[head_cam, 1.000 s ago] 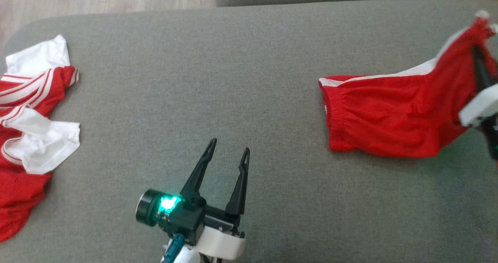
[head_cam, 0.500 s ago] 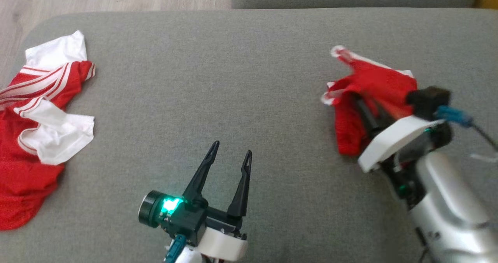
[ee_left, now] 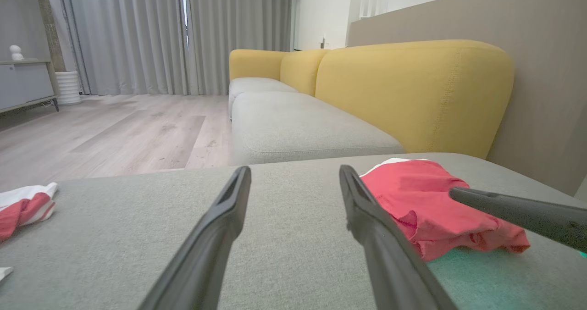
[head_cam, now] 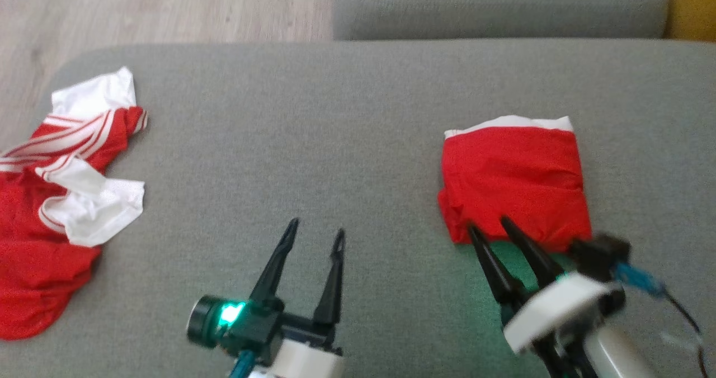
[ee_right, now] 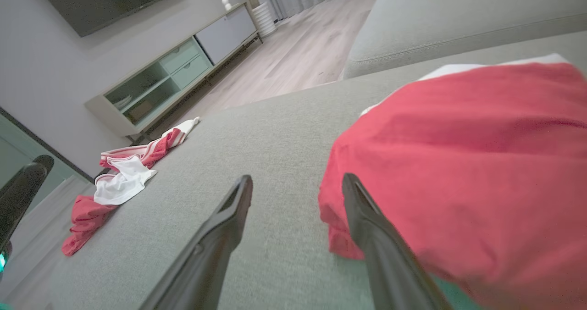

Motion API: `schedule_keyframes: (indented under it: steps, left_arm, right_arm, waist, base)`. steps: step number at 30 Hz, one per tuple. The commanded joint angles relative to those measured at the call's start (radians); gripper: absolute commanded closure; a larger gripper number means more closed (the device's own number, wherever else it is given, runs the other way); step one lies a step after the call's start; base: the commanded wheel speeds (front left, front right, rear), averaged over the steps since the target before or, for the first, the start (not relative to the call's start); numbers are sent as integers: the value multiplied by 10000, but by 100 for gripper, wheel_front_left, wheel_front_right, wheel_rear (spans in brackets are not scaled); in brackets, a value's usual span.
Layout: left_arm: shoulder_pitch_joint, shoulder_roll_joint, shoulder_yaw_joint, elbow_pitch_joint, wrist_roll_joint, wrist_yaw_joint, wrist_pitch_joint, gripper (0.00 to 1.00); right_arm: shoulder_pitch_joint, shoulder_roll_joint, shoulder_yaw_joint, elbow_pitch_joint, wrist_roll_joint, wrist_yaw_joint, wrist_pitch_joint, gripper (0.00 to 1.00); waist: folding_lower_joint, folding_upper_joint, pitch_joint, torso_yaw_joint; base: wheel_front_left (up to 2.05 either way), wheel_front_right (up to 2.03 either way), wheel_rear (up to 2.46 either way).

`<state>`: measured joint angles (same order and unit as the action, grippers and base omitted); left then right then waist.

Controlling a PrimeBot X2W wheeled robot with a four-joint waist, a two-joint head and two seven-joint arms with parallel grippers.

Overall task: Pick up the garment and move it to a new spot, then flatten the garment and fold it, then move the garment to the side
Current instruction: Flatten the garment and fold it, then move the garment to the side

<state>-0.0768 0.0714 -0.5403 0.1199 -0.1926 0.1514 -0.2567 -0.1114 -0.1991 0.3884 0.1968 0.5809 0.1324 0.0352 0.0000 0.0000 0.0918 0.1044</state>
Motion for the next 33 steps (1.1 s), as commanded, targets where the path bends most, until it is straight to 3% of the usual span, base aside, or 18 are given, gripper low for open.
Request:
schedule_keyframes:
  steps: [1,6,13,20,33]
  left_arm:
    - [52,-78,486,-383,6,99,-51,0]
    - [716,-36,1055,-687,-108,346,-51,0]
    - [1782,101,1911,-1285,32,754,-51,0]
    - [2526,87,2444,-1707,299,754,-51,0]
    - [2732,-80,2749,-1605,529,373,-51,0]
  right_arm:
    - [279,-77,-21,-504,-5,-17,-254,0]
    - [1360,-156,-706,-1043,-548,-17,-1296,0]
    - [1720,-602,-1405,-777,-2737,-17,-2754,0]
    - [2141,87,-2744,-419,-3620,-17,-2964,0]
    - [2265,415,-2945,-580,-4072,-17,-2968,0]
  waist:
    - [0,0,-335,-86]
    - [0,0,-915,-246]
    - [0,0,-1361,-421]
    - [0,0,-1490,-379]
    - [0,0,-1550,-525]
  base:
    - [0,0,0]
    - [0,0,0]
    - [0,0,0]
    - [0,0,0]
    - [0,0,0]
